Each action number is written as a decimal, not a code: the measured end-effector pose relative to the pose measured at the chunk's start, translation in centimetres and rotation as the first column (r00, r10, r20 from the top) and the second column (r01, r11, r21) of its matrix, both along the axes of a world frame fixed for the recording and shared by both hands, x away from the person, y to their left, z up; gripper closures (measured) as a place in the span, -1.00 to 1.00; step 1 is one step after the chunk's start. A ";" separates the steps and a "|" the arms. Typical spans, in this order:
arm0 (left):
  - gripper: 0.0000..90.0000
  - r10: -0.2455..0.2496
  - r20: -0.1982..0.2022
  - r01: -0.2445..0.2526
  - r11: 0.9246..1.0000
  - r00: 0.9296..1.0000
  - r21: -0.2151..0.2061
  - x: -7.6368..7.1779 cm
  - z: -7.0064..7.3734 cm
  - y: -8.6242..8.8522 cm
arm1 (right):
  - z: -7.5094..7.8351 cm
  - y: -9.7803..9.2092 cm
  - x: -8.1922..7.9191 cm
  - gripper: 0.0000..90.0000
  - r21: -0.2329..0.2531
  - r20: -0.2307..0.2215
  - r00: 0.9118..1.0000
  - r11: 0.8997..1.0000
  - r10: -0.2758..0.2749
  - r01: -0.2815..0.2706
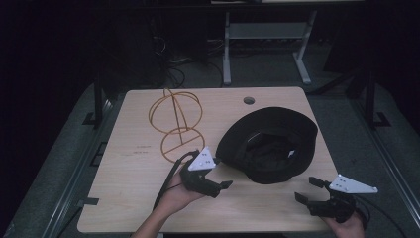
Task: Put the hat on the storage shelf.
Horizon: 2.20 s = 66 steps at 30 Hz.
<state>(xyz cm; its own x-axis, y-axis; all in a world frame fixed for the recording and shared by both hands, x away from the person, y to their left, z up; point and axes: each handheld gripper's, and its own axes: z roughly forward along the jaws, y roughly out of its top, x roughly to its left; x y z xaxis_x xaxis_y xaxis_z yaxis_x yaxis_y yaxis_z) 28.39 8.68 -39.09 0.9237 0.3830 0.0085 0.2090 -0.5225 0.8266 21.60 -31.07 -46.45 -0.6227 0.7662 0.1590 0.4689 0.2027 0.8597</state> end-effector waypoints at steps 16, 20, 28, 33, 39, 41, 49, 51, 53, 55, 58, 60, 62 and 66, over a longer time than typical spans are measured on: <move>-0.01 -0.106 -0.008 0.106 0.988 0.994 0.109 1.8 -0.1 -5.4 | -0.1 0.1 0.0 -0.63 -0.007 0.000 1.000 1.000 0.004 -0.004; 0.27 -0.115 -0.031 0.118 0.988 0.993 0.104 2.1 -0.3 -5.7 | -0.1 0.1 0.1 -0.63 -0.007 -0.003 1.000 1.000 0.006 -0.006; 0.59 -0.132 -0.043 0.135 0.986 0.990 0.093 2.1 -0.1 -5.2 | 0.0 0.7 0.2 -0.63 -0.004 -0.001 1.000 1.000 0.018 -0.018; 0.73 -0.141 -0.053 0.143 0.989 0.989 0.039 1.9 0.0 -4.5 | 0.3 1.1 0.4 -0.64 0.004 0.003 1.000 1.000 0.017 -0.017; 0.84 -0.152 -0.079 0.151 0.988 0.985 -0.018 1.8 0.4 -3.6 | 1.1 1.7 1.1 -0.65 0.031 0.031 0.999 0.999 0.026 -0.027; 0.88 -0.155 -0.084 0.152 0.987 0.984 -0.043 1.8 0.7 -3.3 | 1.6 1.8 1.6 -0.66 0.057 0.047 0.998 0.998 0.033 -0.036; 0.90 -0.156 -0.096 0.148 0.985 0.983 -0.085 2.0 1.0 -2.5 | 2.5 3.0 4.0 -0.68 0.072 0.069 0.996 0.996 0.052 -0.057; 0.90 -0.159 -0.104 0.149 0.984 0.982 -0.096 2.0 0.9 -2.3 | 2.6 3.3 4.5 -0.67 0.080 0.064 0.996 0.995 0.060 -0.065; 0.90 -0.160 -0.106 0.150 0.984 0.981 -0.095 1.9 0.9 -2.2 | 2.6 3.5 4.8 -0.68 0.081 0.067 0.996 0.994 0.067 -0.072; 0.90 -0.165 -0.104 0.157 0.984 0.981 -0.087 1.9 0.8 -2.2 | 2.6 3.9 5.6 -0.67 0.090 0.066 0.995 0.992 0.079 -0.084; 0.90 -0.164 -0.106 0.155 0.984 0.981 -0.087 1.8 0.6 -2.1 | 2.2 4.2 6.4 -0.66 0.111 0.050 0.995 0.990 0.086 -0.091; 0.90 -0.167 -0.106 0.158 0.984 0.980 -0.081 1.8 0.6 -2.1 | 2.0 4.5 6.8 -0.60 0.105 0.038 0.995 0.990 0.092 -0.095; 0.90 -0.168 -0.108 0.160 0.984 0.980 -0.078 1.8 0.6 -2.1 | 1.8 4.7 6.9 -0.56 0.098 0.038 0.995 0.990 0.098 -0.101; 0.90 -0.167 -0.103 0.159 0.984 0.981 -0.076 1.8 0.4 -2.4 | 1.1 5.4 7.2 -0.20 0.087 0.013 0.991 0.988 0.130 -0.130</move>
<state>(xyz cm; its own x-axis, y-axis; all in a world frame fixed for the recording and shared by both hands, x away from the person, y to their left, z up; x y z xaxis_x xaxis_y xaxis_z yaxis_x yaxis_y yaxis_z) 30.23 6.31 -38.70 0.9677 0.2235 -0.1163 0.2164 -0.5011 0.8379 28.76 -25.63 -45.38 -0.7175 0.6619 0.2170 0.4370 0.1852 0.8802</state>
